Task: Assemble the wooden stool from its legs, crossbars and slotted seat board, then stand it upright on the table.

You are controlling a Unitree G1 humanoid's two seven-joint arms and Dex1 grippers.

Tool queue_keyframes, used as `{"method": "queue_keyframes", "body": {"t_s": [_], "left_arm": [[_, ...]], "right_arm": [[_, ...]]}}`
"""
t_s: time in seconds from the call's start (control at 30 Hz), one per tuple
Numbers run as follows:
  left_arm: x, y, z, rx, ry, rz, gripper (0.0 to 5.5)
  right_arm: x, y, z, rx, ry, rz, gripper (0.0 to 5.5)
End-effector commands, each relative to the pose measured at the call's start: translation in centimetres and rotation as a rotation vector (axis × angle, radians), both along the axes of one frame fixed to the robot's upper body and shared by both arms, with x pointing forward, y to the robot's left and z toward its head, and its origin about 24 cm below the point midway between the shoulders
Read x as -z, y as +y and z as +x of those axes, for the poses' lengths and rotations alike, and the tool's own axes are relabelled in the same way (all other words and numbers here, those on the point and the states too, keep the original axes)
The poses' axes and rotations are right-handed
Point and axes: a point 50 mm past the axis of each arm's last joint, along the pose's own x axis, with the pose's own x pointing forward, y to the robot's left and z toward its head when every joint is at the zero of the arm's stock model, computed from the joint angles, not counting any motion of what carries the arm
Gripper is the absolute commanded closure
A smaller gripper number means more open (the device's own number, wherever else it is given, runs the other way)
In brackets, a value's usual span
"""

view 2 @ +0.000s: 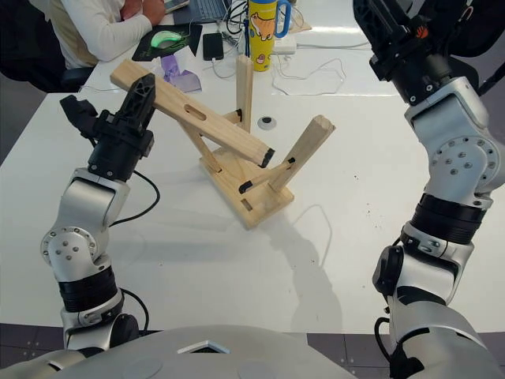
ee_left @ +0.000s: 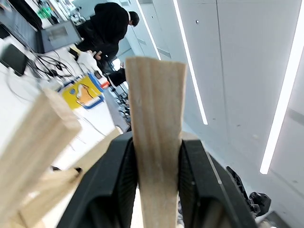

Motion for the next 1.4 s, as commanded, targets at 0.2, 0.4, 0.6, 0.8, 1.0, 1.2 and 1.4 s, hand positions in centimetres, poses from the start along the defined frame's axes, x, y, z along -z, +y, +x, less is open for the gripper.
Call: {"method": "queue_keyframes", "body": {"t_s": [0.2, 0.4, 0.6, 0.8, 1.0, 1.2, 1.4], "left_arm": [[-3.5, 2.2, -1.0, -0.221, -0.163, 0.184, 4.47], [-4.6, 3.7, -1.1, -0.336, -0.188, 0.235, 4.47], [-3.8, 5.3, -0.6, -0.434, -0.128, 0.276, 4.47], [-3.3, 6.5, -0.3, -0.516, -0.101, 0.339, 4.47], [-2.7, 7.1, -0.5, -0.541, -0.085, 0.402, 4.47], [-1.1, 7.0, -1.0, -0.510, -0.035, 0.432, 4.47], [1.5, 7.1, -2.0, -0.449, 0.046, 0.502, 4.47]], "right_arm": [[7.3, -1.7, 0.4, 0.244, 0.235, -0.431, 4.62], [12.0, 0.7, -1.4, -0.044, 0.305, -0.646, 5.50], [12.3, 2.9, -4.5, -0.396, 0.269, -0.620, 5.50], [12.2, 4.7, -5.4, -0.499, 0.260, -0.600, 5.50], [11.5, 6.7, -6.4, -0.611, 0.245, -0.550, 5.50], [11.1, 7.1, -6.8, -0.658, 0.242, -0.562, 5.50], [10.4, 7.8, -7.9, -0.751, 0.226, -0.538, 5.50]]}}
